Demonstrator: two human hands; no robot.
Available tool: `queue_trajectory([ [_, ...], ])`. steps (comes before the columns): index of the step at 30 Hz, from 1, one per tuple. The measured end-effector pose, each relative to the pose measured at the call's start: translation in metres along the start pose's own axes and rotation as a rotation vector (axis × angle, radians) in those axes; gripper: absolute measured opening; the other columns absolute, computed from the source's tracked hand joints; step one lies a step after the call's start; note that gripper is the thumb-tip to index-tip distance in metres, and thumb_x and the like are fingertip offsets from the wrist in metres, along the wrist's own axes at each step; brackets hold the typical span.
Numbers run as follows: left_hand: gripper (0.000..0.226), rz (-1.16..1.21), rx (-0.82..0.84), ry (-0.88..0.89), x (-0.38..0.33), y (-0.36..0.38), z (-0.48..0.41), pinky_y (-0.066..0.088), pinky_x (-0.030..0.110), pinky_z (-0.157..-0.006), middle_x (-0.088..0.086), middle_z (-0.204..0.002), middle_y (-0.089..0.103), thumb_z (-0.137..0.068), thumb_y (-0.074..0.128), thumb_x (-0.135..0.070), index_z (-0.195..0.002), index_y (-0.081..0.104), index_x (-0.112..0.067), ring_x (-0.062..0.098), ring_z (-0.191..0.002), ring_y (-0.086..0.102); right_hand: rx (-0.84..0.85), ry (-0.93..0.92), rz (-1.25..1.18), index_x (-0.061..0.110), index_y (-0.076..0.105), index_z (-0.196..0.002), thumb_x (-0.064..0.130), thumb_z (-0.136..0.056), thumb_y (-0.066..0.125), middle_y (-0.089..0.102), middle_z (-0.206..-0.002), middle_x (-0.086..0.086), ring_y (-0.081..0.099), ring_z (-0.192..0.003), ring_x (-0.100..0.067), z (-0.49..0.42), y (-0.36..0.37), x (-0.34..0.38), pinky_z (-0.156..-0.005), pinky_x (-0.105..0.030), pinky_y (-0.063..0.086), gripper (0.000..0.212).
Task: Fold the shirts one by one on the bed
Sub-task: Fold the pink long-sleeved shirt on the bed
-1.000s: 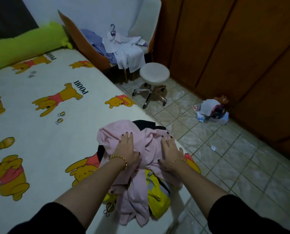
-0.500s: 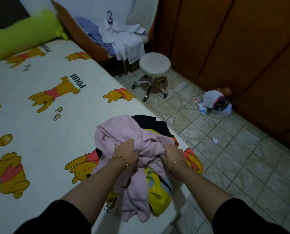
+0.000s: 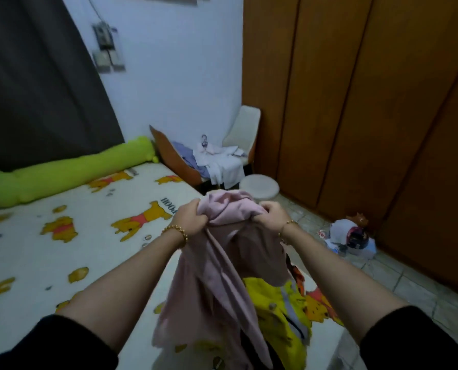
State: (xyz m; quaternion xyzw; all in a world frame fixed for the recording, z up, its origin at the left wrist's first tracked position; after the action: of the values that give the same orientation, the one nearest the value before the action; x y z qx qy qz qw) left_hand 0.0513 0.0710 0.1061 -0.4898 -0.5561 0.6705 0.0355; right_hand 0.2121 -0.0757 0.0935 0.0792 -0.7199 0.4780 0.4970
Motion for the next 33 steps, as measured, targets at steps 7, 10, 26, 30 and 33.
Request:
queue_trajectory([
  [7, 0.043, 0.269, -0.244, 0.059, -0.014, -0.186, 0.062, 0.048, 0.038, -0.077, 0.013, -0.094, 0.063, -0.059, 0.047, -0.025, -0.095, 0.058, -0.005, 0.027, -0.088, 0.058, -0.081, -0.298, -0.296, 0.016, 0.043, -0.063, -0.014, -0.075, 0.064, 0.045, -0.062, 0.004, 0.04, -0.059, -0.004, 0.046, -0.017, 0.196, -0.048, -0.008, 0.034, 0.038],
  [10, 0.03, 0.477, -0.075, 0.055, -0.022, -0.233, 0.092, 0.048, 0.024, -0.059, 0.003, -0.084, 0.056, -0.069, 0.071, -0.028, -0.088, 0.052, -0.015, 0.014, -0.074, 0.055, -0.033, -0.388, -0.489, 0.014, 0.044, -0.066, -0.015, -0.078, 0.06, 0.047, -0.067, 0.0, 0.045, -0.067, -0.01, 0.067, -0.01, 0.265, -0.062, -0.017, 0.04, 0.035],
  [26, 0.013, 0.396, -0.545, -0.02, -0.014, -0.366, 0.233, 0.036, 0.03, -0.062, 0.007, -0.064, 0.053, -0.066, 0.045, -0.011, -0.07, 0.057, -0.009, 0.023, -0.067, 0.05, 0.393, -0.504, -0.204, 0.015, 0.05, -0.122, 0.026, -0.079, 0.074, 0.06, -0.115, -0.006, 0.059, -0.106, -0.021, 0.182, 0.058, 0.39, -0.092, -0.045, 0.051, 0.051],
  [30, 0.02, 0.634, -0.648, -0.03, -0.022, -0.388, 0.254, 0.046, 0.03, -0.064, 0.011, -0.073, 0.059, -0.086, 0.043, 0.003, -0.092, 0.061, -0.001, 0.025, -0.071, 0.056, 0.524, -0.454, -0.117, 0.017, 0.064, -0.105, 0.035, -0.085, 0.068, 0.065, -0.108, -0.008, 0.061, -0.101, -0.021, 0.203, 0.073, 0.384, -0.091, -0.038, 0.052, 0.027],
  [33, 0.029, 0.632, -0.629, 0.047, -0.041, -0.4, 0.28, 0.046, 0.017, -0.053, 0.005, -0.076, 0.056, -0.088, 0.039, 0.008, -0.099, 0.057, -0.011, 0.015, -0.069, 0.053, 0.429, -0.481, -0.156, 0.018, 0.066, -0.099, 0.033, -0.09, 0.061, 0.067, -0.105, -0.008, 0.063, -0.098, -0.023, 0.214, 0.066, 0.388, -0.088, -0.038, 0.054, 0.019],
])
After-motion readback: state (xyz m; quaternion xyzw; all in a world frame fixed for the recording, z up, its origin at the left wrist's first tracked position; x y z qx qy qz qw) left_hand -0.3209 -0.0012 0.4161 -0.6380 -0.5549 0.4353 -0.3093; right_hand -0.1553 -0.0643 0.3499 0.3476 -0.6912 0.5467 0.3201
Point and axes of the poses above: each hand's wrist, its own z-axis away from the middle knuckle, its own y-axis out of the palm, x = y × z, the point moved 4 cm from there along -z, towards the middle knuckle
